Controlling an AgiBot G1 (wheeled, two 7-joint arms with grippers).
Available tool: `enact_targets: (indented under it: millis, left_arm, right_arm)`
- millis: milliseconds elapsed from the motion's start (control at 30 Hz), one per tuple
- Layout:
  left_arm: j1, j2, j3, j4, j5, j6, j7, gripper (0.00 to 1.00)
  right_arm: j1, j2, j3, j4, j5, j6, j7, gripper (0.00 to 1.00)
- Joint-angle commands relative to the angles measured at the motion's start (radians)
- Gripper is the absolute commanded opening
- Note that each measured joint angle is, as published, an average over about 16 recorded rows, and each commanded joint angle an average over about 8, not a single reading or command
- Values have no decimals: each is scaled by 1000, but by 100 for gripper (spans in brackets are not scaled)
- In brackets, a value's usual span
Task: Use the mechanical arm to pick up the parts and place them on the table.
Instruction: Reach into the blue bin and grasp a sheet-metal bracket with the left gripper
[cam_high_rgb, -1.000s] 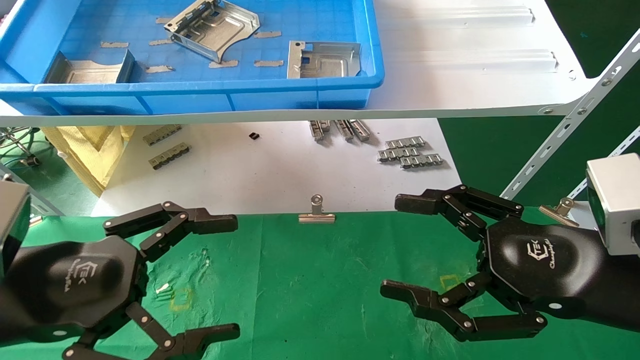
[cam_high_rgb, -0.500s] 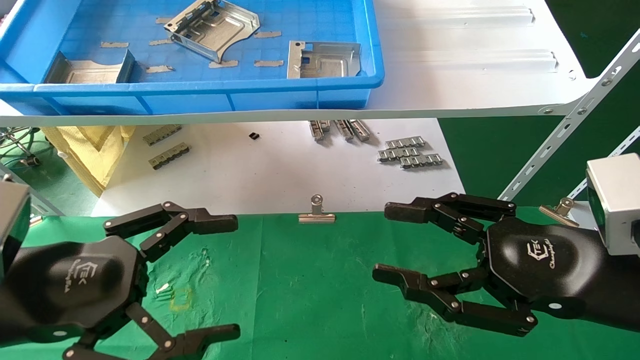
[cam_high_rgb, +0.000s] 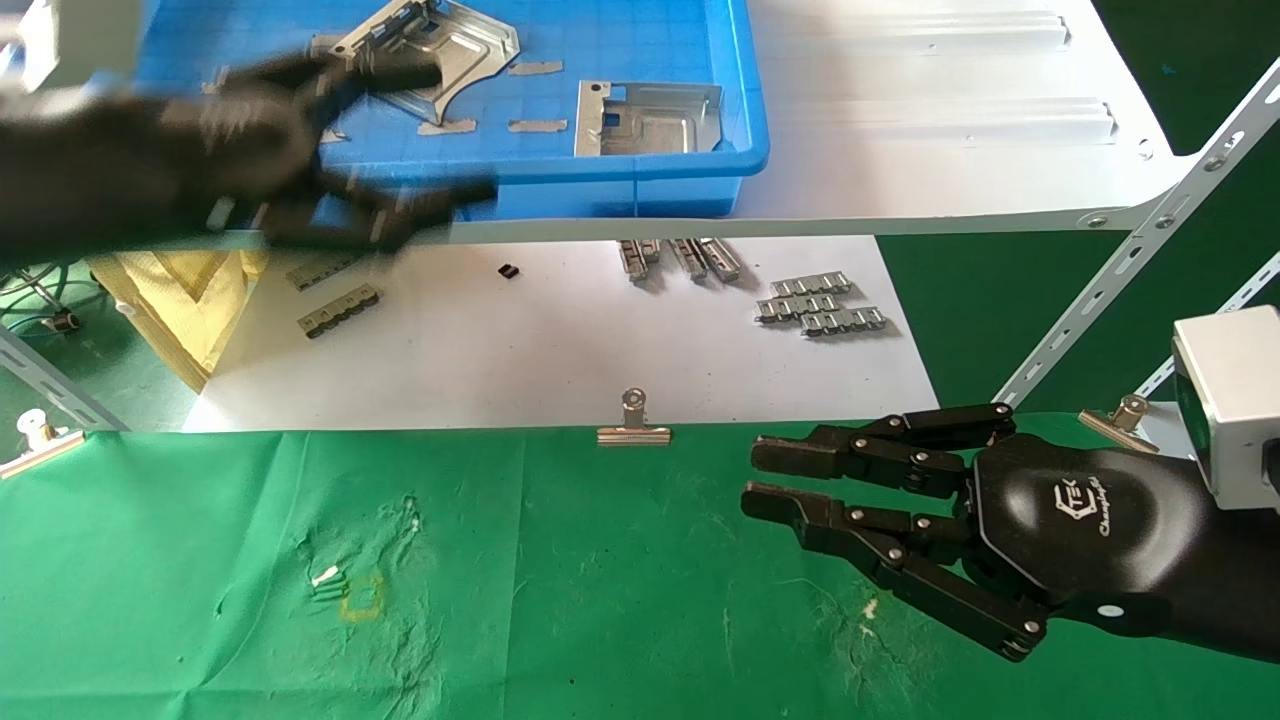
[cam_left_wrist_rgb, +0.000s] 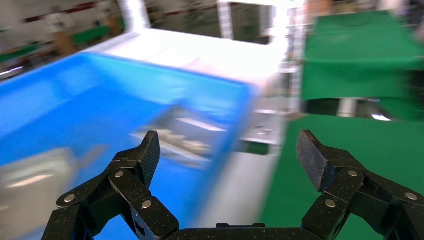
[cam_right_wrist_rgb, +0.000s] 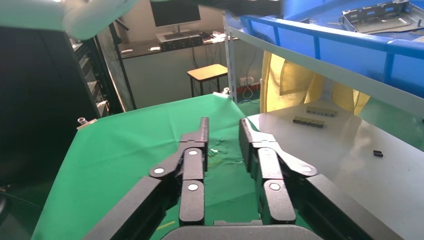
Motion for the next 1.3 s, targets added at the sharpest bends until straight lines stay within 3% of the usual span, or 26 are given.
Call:
enact_targets:
  millis: [33,100,333,367,700,767,800,1000,1067,1300]
  left_arm:
    - [-88,54,25,121,62,-27,29,100]
    - [-149,102,39,229,109,-107,57,94]
    - [-284,228,89,505,235,-355,116,8]
    - [-296,240,96,534,248,-378,121,2]
    - [-348,299,114,682,281,-461,147,0]
    - [-351,303,110,693,276,-464,154,0]
    - [-352,305,108,698,274,-466,157,0]
    - [-356,313,101,716,263,-474,177,0]
    - [-357,316,98,722,260,-478,181,0]
    - [-361,324,92,740,251,-502,183,0]
  right_arm:
    - [0,0,0,0,0,0,0,0]
    - [0,0,0,0,0,0,0,0]
    - [0,0,0,0,0,0,0,0]
    - [0,0,0,0,0,0,0,0]
    - [0,0,0,0,0,0,0,0]
    - [0,0,0,0,0,0,0,4]
    - [0,0,0,0,0,0,0,10]
    - [0,0,0,0,0,0,0,83]
    - [0,0,0,0,0,0,0,99]
    - [0,0,0,0,0,0,0,100]
